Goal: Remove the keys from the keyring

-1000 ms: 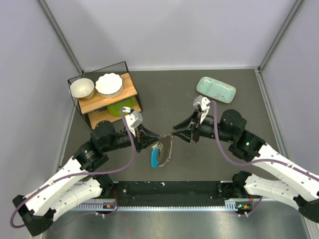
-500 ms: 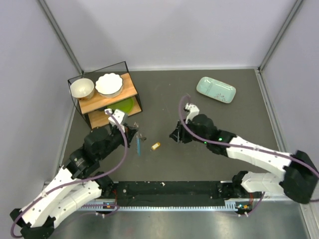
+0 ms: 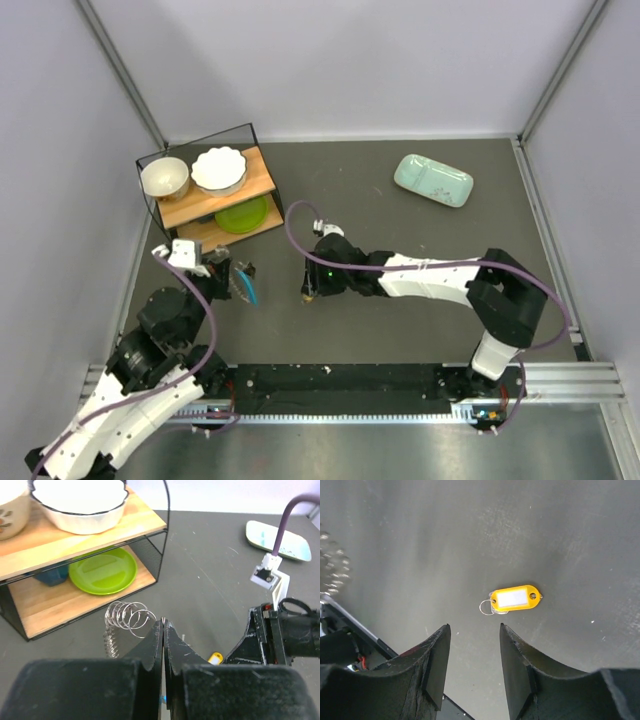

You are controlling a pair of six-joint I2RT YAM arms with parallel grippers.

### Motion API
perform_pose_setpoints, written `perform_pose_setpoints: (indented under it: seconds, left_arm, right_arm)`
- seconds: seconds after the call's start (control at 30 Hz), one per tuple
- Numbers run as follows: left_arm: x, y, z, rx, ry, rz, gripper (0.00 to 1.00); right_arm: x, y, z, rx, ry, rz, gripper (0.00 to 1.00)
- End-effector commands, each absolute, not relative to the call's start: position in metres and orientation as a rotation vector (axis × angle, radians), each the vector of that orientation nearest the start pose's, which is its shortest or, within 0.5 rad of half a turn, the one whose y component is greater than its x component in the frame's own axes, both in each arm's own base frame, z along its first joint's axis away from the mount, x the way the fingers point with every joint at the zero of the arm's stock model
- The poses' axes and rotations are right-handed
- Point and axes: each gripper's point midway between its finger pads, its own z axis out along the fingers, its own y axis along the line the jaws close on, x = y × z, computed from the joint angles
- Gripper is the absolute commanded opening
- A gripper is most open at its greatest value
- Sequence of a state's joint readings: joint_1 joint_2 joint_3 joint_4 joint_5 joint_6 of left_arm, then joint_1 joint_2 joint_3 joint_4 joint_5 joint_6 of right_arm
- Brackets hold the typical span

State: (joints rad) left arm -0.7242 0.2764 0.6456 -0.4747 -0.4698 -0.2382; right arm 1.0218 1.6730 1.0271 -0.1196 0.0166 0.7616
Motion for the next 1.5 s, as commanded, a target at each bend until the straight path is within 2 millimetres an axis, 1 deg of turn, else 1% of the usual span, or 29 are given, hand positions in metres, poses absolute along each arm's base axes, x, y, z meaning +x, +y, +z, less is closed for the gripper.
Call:
perform_pose_setpoints:
  seconds: [0.0,0.07,0.1,0.13,0.2,0.27,0.3,0.33,0.37,0.4,0.53,0.67,0.77,0.8,0.83,0.9,0.93,0.97,1.0,1.03,1.07,1.1,1.13,1.17,1.2,1.23,1.27,1.37,1.47]
  left_arm:
    - [0.197,-0.048,0.287,-0.131,1.564,-0.286,0.00]
    - [0.193,-0.041,0.292,-0.162,1.533,-0.293,0.00]
    - [0.192,-0.038,0.293,-0.174,1.522,-0.291,0.00]
    - [0.191,-0.036,0.295,-0.182,1.512,-0.291,0.00]
    - [0.189,-0.032,0.296,-0.194,1.499,-0.291,0.00]
    - [0.187,-0.029,0.298,-0.207,1.488,-0.290,0.00]
    - [0.186,-0.029,0.299,-0.207,1.484,-0.294,0.00]
    - [0.186,-0.029,0.299,-0.210,1.480,-0.298,0.00]
    - [0.185,-0.028,0.300,-0.216,1.472,-0.305,0.00]
    - [0.185,-0.028,0.300,-0.213,1.475,-0.304,0.00]
    - [0.184,-0.027,0.300,-0.215,1.470,-0.309,0.00]
    - [0.181,-0.024,0.303,-0.223,1.454,-0.313,0.00]
    - [0.181,-0.025,0.303,-0.223,1.451,-0.318,0.00]
    - [0.182,-0.025,0.303,-0.221,1.453,-0.316,0.00]
    - [0.182,-0.025,0.302,-0.219,1.455,-0.313,0.00]
    - [0.183,-0.026,0.302,-0.218,1.457,-0.312,0.00]
    - [0.183,-0.026,0.301,-0.217,1.458,-0.313,0.00]
    - [0.183,-0.027,0.301,-0.214,1.460,-0.314,0.00]
    - [0.184,-0.028,0.300,-0.213,1.463,-0.310,0.00]
    - [0.185,-0.029,0.300,-0.207,1.471,-0.305,0.00]
    - [0.186,-0.030,0.299,-0.204,1.476,-0.304,0.00]
    - [0.187,-0.031,0.298,-0.202,1.485,-0.301,0.00]
    - [0.189,-0.031,0.296,-0.206,1.496,-0.293,0.00]
    - [0.189,-0.032,0.296,-0.217,1.500,-0.302,0.00]
    - [0.189,-0.032,0.295,-0.216,1.504,-0.300,0.00]
    - [0.189,-0.031,0.295,-0.219,1.505,-0.295,0.00]
    - [0.189,-0.030,0.295,-0.222,1.501,-0.292,0.00]
    - [0.188,-0.027,0.296,-0.228,1.488,-0.288,0.00]
    - [0.185,-0.023,0.298,-0.232,1.476,-0.279,0.00]
  right_arm:
    - [0.210,0.399,0.079,-0.292,2.513,0.743,0.45]
    - [0.212,0.398,0.066,-0.303,2.530,0.660,0.45]
    - [0.214,0.402,0.070,-0.310,2.520,0.649,0.45]
    - [0.212,0.397,0.061,-0.315,2.539,0.583,0.45]
    - [0.212,0.399,0.062,-0.322,2.536,0.557,0.45]
    - [0.209,0.398,0.051,-0.340,2.555,0.499,0.44]
    - [0.210,0.403,0.052,-0.351,2.550,0.491,0.44]
    - [0.209,0.404,0.049,-0.358,2.551,0.470,0.45]
    - [0.206,0.402,0.041,-0.370,2.574,0.436,0.45]
    - [0.205,0.404,0.040,-0.371,2.578,0.435,0.45]
    - [0.206,0.400,0.026,-0.376,2.601,0.350,0.44]
    - [0.210,0.385,0.017,-0.380,2.606,0.218,0.39]
    - [0.214,0.380,0.018,-0.363,2.591,0.196,0.14]
    - [0.214,0.376,0.016,-0.360,2.590,0.181,0.01]
    - [0.218,0.373,0.021,-0.345,2.574,0.175,0.00]
    - [0.226,0.360,0.021,-0.314,2.574,0.149,0.00]
    - [0.230,0.355,0.028,-0.292,2.561,0.156,0.00]
    - [0.232,0.346,0.025,-0.279,2.567,0.138,0.00]
    - [0.241,0.335,0.027,-0.252,2.566,0.129,0.00]
    - [0.248,0.333,0.036,-0.230,2.546,0.156,0.00]
    - [0.248,0.325,0.034,-0.226,2.549,0.155,0.00]
    - [0.249,0.326,0.037,-0.273,2.554,0.201,0.00]
    - [0.257,0.337,0.045,-0.285,2.511,0.295,0.00]
    - [0.255,0.341,0.052,-0.320,2.496,0.355,0.00]
    - [0.246,0.356,0.058,-0.442,2.493,0.464,0.00]
    - [0.243,0.367,0.063,-0.503,2.476,0.530,0.03]
    - [0.244,0.378,0.070,-0.534,2.449,0.577,0.17]
    - [0.246,0.393,0.079,-0.586,2.406,0.648,0.34]
    - [0.250,0.403,0.084,-0.533,2.407,0.666,0.41]
